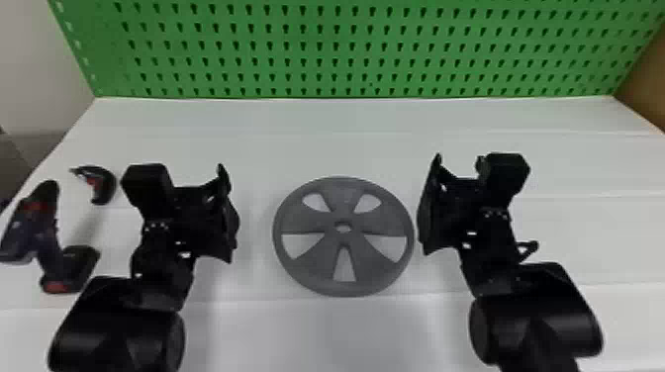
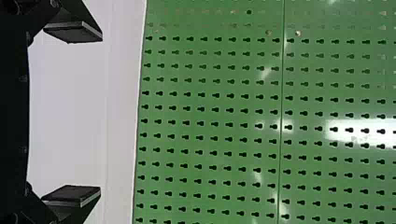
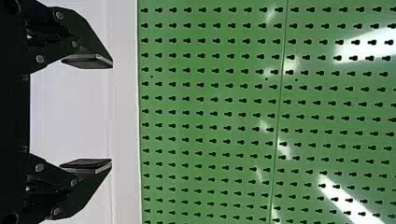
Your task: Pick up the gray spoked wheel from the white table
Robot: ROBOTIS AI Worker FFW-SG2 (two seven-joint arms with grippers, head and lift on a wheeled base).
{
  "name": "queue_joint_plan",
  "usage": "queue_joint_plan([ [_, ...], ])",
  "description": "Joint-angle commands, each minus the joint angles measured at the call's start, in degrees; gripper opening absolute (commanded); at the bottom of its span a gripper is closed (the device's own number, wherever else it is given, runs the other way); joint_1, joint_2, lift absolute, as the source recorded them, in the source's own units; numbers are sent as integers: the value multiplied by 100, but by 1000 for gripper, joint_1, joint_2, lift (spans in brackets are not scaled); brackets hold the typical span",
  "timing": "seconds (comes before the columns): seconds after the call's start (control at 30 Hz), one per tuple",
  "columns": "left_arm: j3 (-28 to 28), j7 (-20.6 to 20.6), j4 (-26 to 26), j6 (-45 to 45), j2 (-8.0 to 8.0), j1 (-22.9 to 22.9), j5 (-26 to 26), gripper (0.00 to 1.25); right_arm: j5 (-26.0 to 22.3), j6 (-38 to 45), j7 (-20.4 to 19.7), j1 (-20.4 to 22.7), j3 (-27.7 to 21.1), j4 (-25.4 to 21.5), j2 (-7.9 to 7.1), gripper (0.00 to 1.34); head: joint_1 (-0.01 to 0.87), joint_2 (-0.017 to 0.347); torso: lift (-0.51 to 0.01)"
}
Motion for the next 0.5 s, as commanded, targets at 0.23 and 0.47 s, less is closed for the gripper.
queue_joint_plan([
  [0.23,0,0,0,0,0,0,5,1120,-26,343,0,-82,7,-176,-9,833,765,6,-93],
  [0.47,0,0,0,0,0,0,13,1120,-88,1239,-9,-293,-10,-615,-35,833,765,6,-93],
])
